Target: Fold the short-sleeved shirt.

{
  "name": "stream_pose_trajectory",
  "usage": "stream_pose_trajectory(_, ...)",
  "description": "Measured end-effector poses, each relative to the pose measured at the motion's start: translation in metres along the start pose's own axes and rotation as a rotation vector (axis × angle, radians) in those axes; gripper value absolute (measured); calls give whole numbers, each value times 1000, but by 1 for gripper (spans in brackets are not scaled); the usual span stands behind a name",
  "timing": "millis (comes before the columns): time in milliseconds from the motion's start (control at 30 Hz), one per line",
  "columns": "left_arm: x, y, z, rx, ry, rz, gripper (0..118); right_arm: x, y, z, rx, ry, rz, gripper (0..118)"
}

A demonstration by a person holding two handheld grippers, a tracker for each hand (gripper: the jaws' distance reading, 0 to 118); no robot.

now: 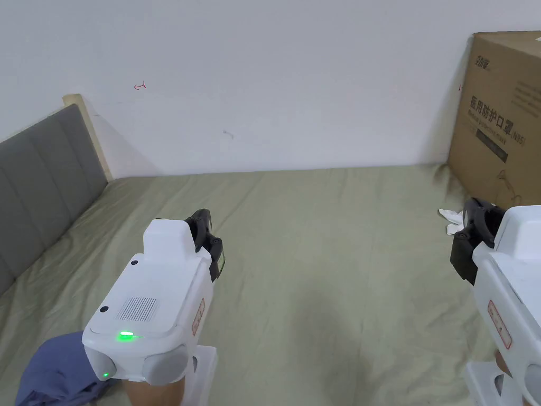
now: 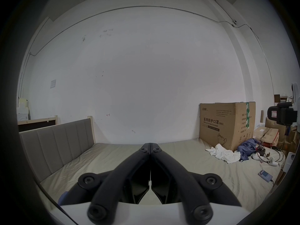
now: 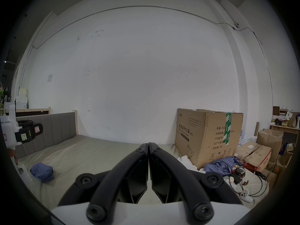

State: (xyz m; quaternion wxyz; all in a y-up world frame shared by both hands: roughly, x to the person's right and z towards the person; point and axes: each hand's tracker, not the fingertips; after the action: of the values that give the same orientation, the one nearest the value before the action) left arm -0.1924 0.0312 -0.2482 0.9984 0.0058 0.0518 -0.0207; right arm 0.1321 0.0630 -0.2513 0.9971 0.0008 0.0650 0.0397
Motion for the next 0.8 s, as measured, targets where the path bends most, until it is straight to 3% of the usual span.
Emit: stream_pose_trajectory(800,-5,-3,0,-7,11,1,0,-1,-3,-6,-6,9,12,0)
